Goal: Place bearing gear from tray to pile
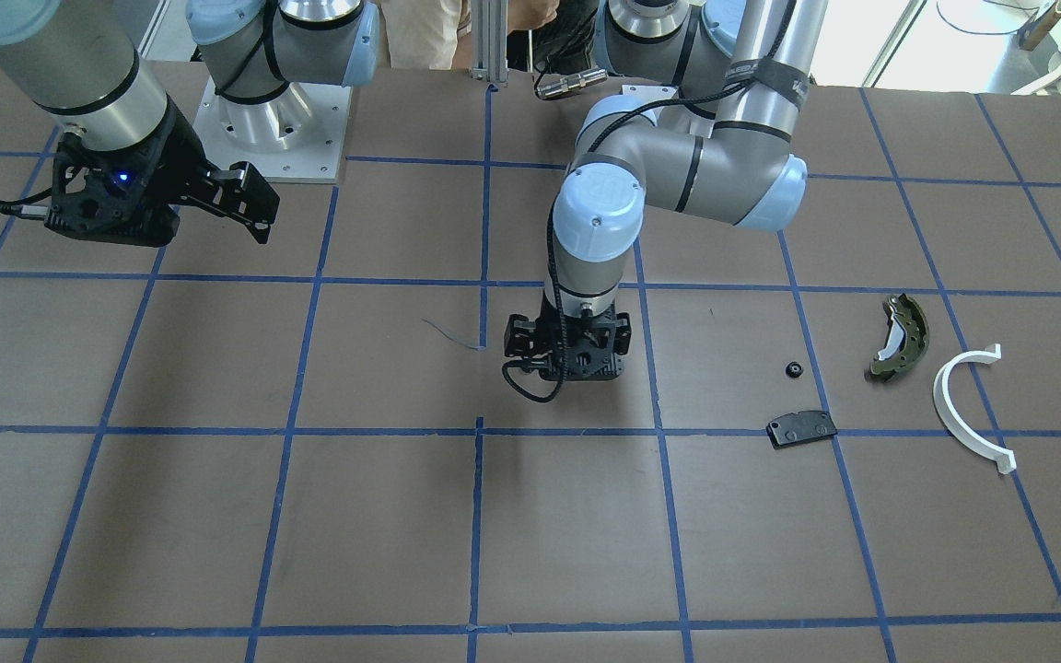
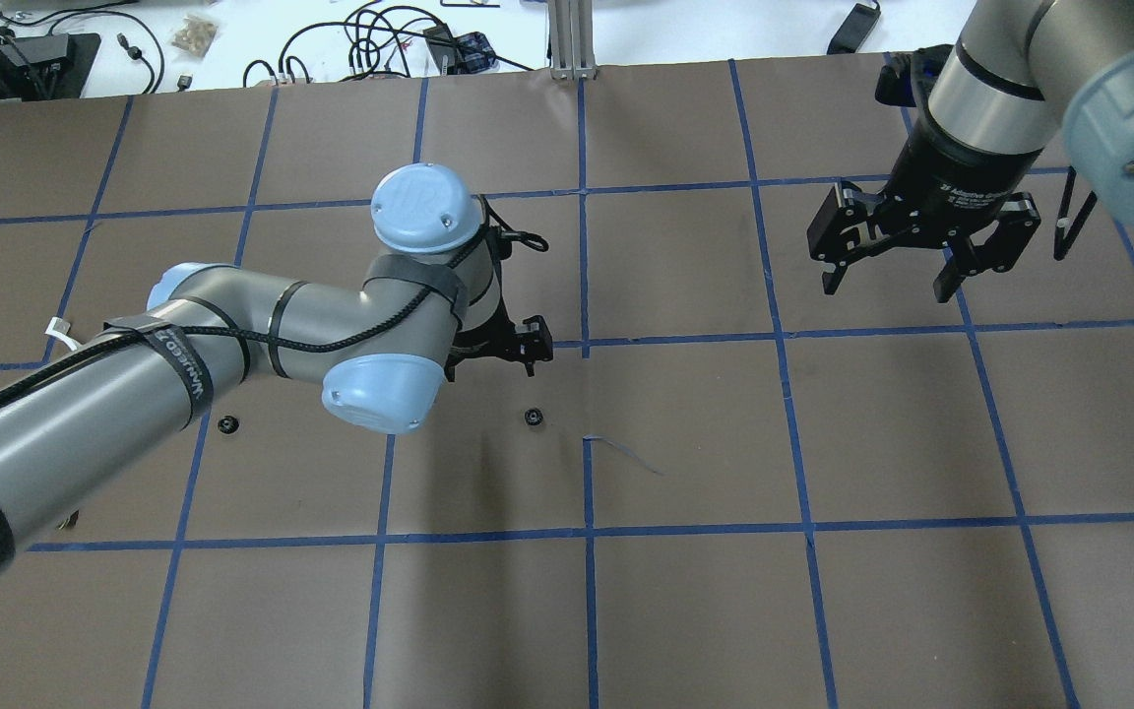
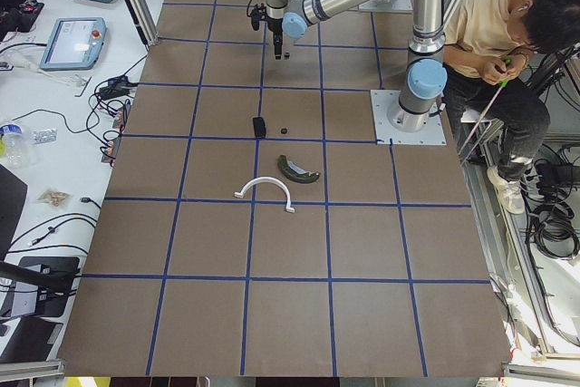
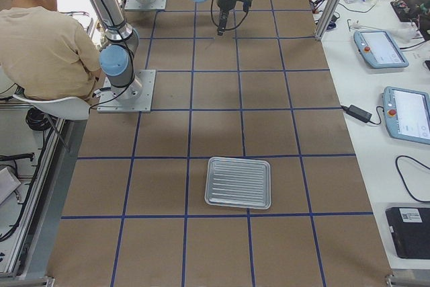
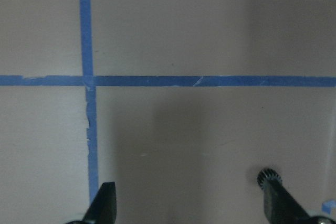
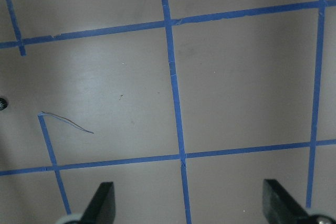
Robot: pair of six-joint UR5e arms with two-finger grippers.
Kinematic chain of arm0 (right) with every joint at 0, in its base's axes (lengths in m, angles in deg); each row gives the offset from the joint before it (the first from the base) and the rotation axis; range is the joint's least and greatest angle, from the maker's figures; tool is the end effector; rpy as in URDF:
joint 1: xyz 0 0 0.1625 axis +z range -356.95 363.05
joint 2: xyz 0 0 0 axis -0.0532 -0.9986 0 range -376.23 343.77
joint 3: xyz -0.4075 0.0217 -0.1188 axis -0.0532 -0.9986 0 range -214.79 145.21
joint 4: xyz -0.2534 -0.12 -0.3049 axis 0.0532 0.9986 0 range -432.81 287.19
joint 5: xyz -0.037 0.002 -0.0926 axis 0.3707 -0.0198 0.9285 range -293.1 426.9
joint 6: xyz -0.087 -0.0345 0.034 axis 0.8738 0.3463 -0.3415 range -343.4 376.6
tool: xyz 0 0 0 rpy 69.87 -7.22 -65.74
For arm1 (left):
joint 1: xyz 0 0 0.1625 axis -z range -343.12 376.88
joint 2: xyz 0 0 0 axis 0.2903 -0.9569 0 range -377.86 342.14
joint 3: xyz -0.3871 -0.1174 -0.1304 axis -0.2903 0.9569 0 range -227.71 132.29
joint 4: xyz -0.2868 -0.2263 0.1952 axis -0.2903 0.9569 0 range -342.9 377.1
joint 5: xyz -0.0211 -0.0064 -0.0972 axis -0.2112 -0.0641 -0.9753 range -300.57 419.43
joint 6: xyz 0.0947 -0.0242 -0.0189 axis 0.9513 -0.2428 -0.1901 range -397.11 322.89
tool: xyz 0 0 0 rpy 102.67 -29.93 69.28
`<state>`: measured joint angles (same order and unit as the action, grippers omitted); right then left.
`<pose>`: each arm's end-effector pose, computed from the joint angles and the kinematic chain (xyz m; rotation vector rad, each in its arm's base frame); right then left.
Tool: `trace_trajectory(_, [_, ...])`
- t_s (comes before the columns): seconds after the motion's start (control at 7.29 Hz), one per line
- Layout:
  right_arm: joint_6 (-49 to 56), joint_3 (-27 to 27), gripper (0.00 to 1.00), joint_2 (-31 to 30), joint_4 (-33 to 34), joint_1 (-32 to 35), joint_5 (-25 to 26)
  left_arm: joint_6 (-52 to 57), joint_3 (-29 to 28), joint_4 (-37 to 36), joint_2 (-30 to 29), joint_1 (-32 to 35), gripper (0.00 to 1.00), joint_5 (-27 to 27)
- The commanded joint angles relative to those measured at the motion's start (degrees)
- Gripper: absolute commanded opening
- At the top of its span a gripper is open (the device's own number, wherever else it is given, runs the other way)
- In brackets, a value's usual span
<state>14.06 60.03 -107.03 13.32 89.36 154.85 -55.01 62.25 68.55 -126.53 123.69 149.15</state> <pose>0.1063 -0.4783 0.4477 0.1722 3.0924 0.2129 -0.2847 -0.4800 0.2206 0.0297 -3.1371 -0.0044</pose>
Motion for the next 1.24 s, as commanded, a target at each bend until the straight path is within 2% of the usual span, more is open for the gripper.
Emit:
trace_trajectory(0.0, [-0.89, -0.78, 1.00, -0.08, 0.69, 0.09, 2.21, -1.35, 0.60, -0.74, -1.98, 4.10, 1.00, 0.11])
trace_trajectory(0.55, [-4.93, -0.34, 1.00, -0.52, 1.76, 3.94, 2.32, -1.34, 1.05, -0.74, -4.17, 3.49, 1.00, 0.20])
trace_trajectory(0.69, [-3.89, -0.60, 1.00, -0.26, 3.93, 3.78, 2.05, -1.44, 0.96, -1.44, -4.44, 3.58, 0.99, 0.20])
trace_trajectory(1.1, [-3.88, -0.34, 1.00, -0.17, 5.54, 3.69, 2.32, -1.61, 0.96, -1.44, -5.06, 3.58, 0.43, 0.20])
